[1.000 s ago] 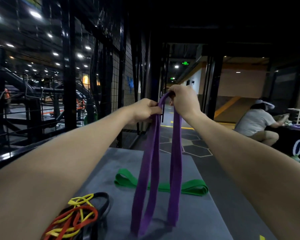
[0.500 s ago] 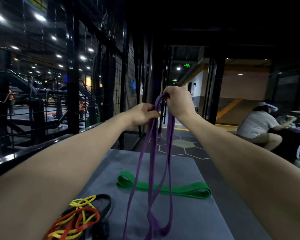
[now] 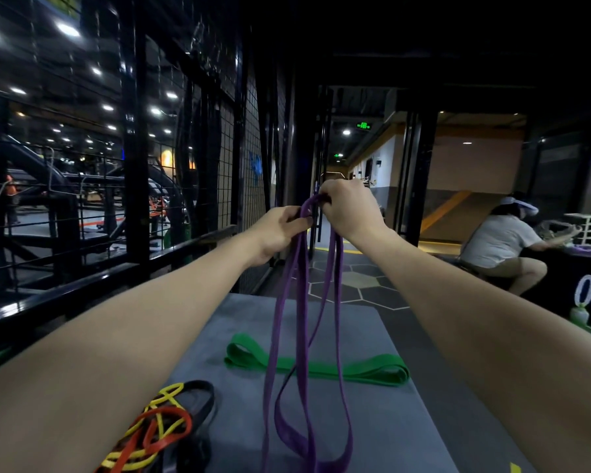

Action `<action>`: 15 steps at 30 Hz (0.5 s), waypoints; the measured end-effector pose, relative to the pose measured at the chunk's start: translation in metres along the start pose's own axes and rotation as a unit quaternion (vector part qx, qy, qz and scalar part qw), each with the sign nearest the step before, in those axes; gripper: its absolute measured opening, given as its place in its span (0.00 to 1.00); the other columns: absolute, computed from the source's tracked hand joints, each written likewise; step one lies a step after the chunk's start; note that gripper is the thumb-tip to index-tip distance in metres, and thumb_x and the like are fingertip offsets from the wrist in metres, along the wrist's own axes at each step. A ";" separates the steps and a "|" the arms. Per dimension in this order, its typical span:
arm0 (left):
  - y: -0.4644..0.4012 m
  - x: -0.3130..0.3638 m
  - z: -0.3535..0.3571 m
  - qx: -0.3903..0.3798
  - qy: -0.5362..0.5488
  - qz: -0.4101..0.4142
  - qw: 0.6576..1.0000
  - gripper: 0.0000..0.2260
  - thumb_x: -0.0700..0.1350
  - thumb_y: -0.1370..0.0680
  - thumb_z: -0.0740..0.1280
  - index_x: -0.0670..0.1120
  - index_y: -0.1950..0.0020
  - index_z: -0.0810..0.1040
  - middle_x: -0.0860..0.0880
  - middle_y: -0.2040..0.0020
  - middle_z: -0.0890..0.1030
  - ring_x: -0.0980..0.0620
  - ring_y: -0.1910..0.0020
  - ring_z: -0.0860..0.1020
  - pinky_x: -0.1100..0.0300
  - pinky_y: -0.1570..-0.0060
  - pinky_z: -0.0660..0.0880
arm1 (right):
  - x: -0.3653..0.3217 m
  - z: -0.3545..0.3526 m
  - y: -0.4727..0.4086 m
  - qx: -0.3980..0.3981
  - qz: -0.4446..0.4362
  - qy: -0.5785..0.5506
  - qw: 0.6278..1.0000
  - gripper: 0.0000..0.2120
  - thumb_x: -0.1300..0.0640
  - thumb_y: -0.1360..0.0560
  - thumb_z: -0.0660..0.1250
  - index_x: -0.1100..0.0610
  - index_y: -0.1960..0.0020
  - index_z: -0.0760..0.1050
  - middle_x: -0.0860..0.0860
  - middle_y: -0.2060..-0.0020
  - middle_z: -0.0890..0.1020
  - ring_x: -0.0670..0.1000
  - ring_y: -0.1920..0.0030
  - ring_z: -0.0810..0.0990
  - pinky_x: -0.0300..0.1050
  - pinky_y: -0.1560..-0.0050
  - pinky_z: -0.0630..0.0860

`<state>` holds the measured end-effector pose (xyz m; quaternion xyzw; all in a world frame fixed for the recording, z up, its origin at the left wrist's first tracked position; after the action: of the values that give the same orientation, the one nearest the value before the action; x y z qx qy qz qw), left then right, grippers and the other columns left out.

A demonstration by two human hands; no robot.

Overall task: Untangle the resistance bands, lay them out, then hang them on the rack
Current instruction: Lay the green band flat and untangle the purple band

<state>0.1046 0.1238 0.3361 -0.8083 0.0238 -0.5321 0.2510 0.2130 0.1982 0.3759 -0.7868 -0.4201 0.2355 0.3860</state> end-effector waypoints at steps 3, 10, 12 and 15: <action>0.000 -0.002 0.006 0.006 0.010 -0.016 1.000 0.09 0.43 0.20 0.61 0.42 0.42 0.74 0.46 0.56 0.76 0.48 0.55 0.75 0.50 0.47 0.74 | 0.001 0.005 0.001 -0.004 0.003 -0.001 1.000 0.06 0.66 0.26 0.60 0.62 0.56 0.76 0.58 0.63 0.79 0.61 0.64 0.78 0.57 0.60 0.79; -0.007 -0.014 0.025 0.023 -0.035 -0.034 0.999 0.19 0.34 0.26 0.65 0.48 0.40 0.64 0.41 0.44 0.76 0.43 0.49 0.77 0.41 0.43 0.75 | 0.005 0.006 0.002 0.016 0.008 -0.029 0.999 0.10 0.70 0.29 0.59 0.62 0.53 0.76 0.60 0.62 0.80 0.62 0.63 0.78 0.55 0.60 0.78; -0.009 -0.017 0.028 0.012 -0.006 -0.038 0.999 0.22 0.29 0.27 0.64 0.49 0.41 0.63 0.45 0.48 0.76 0.46 0.51 0.76 0.44 0.44 0.74 | 0.005 0.005 0.002 0.022 0.011 -0.056 0.998 0.12 0.69 0.29 0.58 0.61 0.51 0.77 0.59 0.61 0.81 0.61 0.61 0.78 0.55 0.59 0.77; -0.010 -0.020 0.036 -0.002 0.001 -0.015 1.000 0.23 0.26 0.28 0.61 0.47 0.39 0.63 0.47 0.52 0.75 0.47 0.50 0.75 0.47 0.44 0.75 | 0.005 0.003 0.003 0.048 0.020 -0.104 0.993 0.13 0.69 0.28 0.58 0.61 0.50 0.79 0.58 0.59 0.82 0.59 0.58 0.80 0.53 0.56 0.77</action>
<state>0.1246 0.1526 0.3124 -0.8088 0.0130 -0.5361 0.2413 0.2150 0.2022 0.3720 -0.7466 -0.4308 0.3436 0.3729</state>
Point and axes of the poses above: each hand's wrist, its own y-axis away from the middle knuckle, its own z-axis out of the palm, x = y × z, the point moved 2 cm from there along -y, towards the middle knuckle
